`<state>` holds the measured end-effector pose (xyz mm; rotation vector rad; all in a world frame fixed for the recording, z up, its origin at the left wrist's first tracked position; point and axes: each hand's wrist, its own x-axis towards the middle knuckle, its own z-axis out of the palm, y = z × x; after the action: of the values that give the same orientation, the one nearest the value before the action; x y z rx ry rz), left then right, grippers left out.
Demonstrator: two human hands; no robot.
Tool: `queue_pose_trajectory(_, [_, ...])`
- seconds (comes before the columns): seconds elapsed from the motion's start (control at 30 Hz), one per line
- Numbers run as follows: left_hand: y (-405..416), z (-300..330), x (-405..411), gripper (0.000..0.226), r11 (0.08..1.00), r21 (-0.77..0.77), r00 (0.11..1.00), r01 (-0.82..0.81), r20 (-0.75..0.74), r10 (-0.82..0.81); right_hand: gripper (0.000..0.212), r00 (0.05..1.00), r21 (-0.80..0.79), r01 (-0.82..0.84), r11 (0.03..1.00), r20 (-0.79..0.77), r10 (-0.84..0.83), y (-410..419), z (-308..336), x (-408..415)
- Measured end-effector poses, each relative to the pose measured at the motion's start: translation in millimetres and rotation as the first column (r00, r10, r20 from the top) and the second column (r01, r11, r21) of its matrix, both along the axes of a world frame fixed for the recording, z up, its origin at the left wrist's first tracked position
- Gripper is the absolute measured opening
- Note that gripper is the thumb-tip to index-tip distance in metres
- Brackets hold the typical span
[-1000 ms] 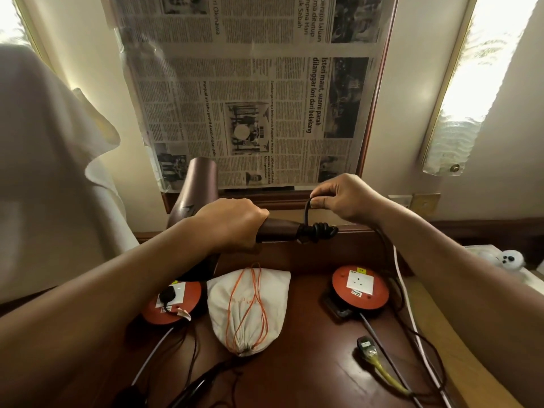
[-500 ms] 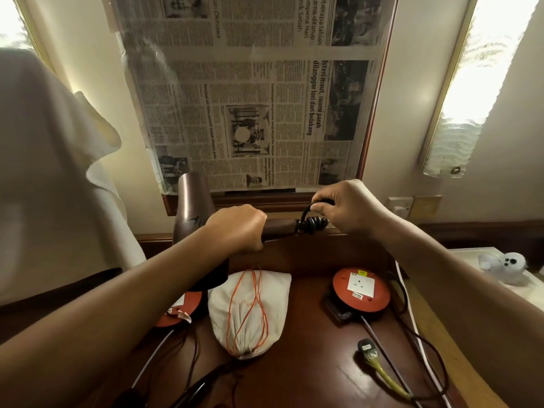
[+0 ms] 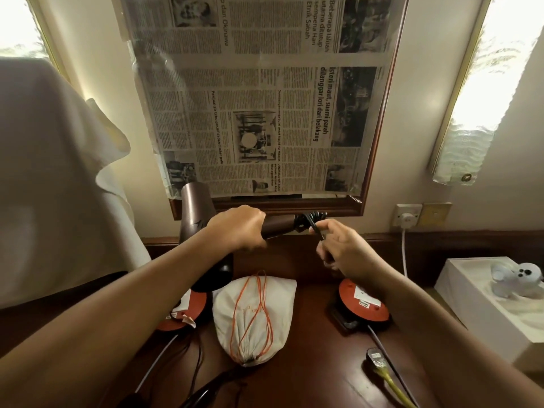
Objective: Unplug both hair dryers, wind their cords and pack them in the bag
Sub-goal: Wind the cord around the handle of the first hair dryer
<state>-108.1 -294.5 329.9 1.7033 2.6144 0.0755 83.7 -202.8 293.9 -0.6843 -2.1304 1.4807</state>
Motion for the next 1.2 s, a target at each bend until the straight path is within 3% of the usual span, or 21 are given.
queue_pose_trajectory(0.3, [-3, -4, -4, 0.032, 1.000, -0.006, 0.990, 0.013, 0.140, -0.012, 0.020, 0.990, -0.266, -0.141, 0.954, -0.038, 0.135, -1, -23, 1])
queue_pose_trajectory(0.53, [-7, 0, -10, 0.028, 1.000, 0.009, 0.988, 0.014, 0.155, -0.015, 0.043, 0.980, -0.209, -0.156, 0.966, 0.089, 0.177, 0, -35, -4])
queue_pose_trajectory(0.73, [-11, 4, -12, 0.031, 1.000, 0.026, 0.986, 0.015, 0.168, -0.019, 0.025, 0.968, -0.484, -0.224, 0.846, -0.210, 0.136, 1, -59, -11])
queue_pose_trajectory(0.93, [-14, 6, -15, 0.026, 0.998, 0.022, 0.984, 0.062, 0.167, -0.065, 0.033, 0.982, -0.377, -0.145, 0.915, -0.171, 0.085, 5, -75, -14])
queue_pose_trajectory(1.07, [-15, 10, -12, 0.024, 0.991, 0.000, 0.979, 0.133, 0.153, -0.131, 0.041, 0.987, -0.398, -0.135, 0.907, -0.139, 0.086, 9, -79, -18])
queue_pose_trajectory(1.2, [-19, 12, -6, 0.024, 0.974, -0.028, 0.964, 0.226, 0.152, -0.219, 0.033, 0.974, -0.433, -0.182, 0.883, -0.205, 0.100, 15, -76, -22])
